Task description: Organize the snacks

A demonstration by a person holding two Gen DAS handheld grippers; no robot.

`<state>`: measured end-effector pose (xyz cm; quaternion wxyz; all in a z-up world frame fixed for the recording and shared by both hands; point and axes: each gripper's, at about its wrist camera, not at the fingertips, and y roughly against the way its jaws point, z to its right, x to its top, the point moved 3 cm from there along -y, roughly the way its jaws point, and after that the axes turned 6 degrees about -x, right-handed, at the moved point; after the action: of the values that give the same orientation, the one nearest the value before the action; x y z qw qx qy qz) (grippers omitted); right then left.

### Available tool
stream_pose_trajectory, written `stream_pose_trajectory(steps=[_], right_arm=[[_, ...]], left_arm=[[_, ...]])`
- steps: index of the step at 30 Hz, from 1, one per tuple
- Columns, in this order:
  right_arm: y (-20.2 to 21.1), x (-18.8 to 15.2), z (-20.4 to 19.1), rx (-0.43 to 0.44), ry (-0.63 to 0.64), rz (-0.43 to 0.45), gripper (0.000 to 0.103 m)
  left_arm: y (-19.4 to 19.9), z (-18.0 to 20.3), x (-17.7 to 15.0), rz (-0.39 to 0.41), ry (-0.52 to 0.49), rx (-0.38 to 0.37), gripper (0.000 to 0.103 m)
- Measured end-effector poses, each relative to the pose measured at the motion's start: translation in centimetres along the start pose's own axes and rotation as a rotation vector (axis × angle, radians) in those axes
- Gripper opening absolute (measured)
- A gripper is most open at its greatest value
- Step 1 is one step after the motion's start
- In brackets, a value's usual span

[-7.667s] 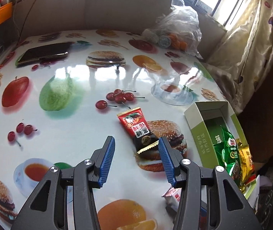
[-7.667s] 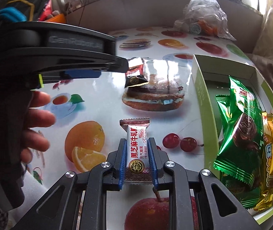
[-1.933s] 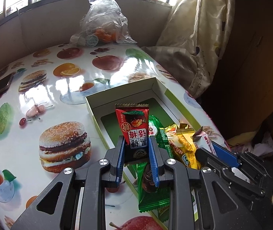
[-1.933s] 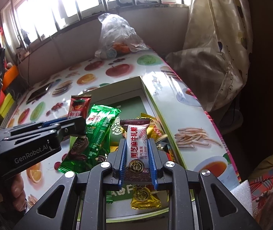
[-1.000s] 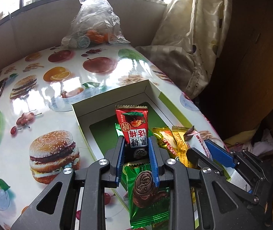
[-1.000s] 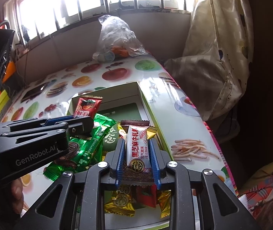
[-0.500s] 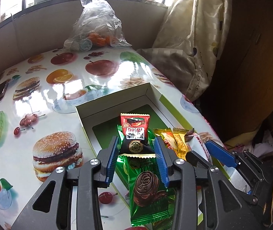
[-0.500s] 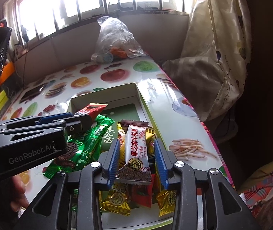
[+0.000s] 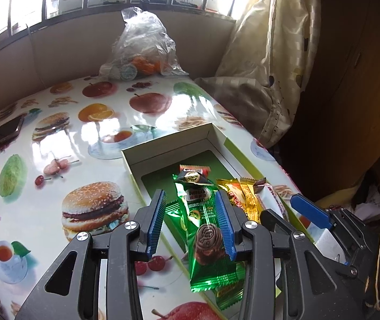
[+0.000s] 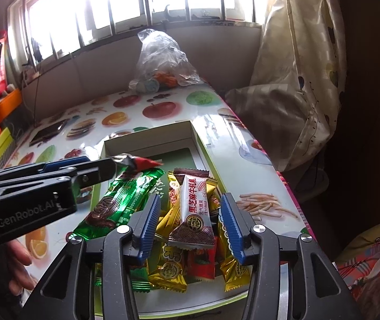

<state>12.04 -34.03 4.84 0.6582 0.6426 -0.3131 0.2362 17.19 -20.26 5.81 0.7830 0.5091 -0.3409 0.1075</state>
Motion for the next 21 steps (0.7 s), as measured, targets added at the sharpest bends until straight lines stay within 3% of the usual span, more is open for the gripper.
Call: stream_pose_trajectory(steps=[11, 21], right_arm=[[2.2, -0.4, 0.0, -0.004, -0.013, 0.028, 0.050], [4.5, -1.7, -0.4, -0.010, -0.010, 0.045, 0.050]], left_arm=[[2.8, -0.1, -0.8, 0.040, -0.004, 0.016, 0.040], [5.7, 0.0, -3.6, 0.060, -0.022, 0.067, 0.040]])
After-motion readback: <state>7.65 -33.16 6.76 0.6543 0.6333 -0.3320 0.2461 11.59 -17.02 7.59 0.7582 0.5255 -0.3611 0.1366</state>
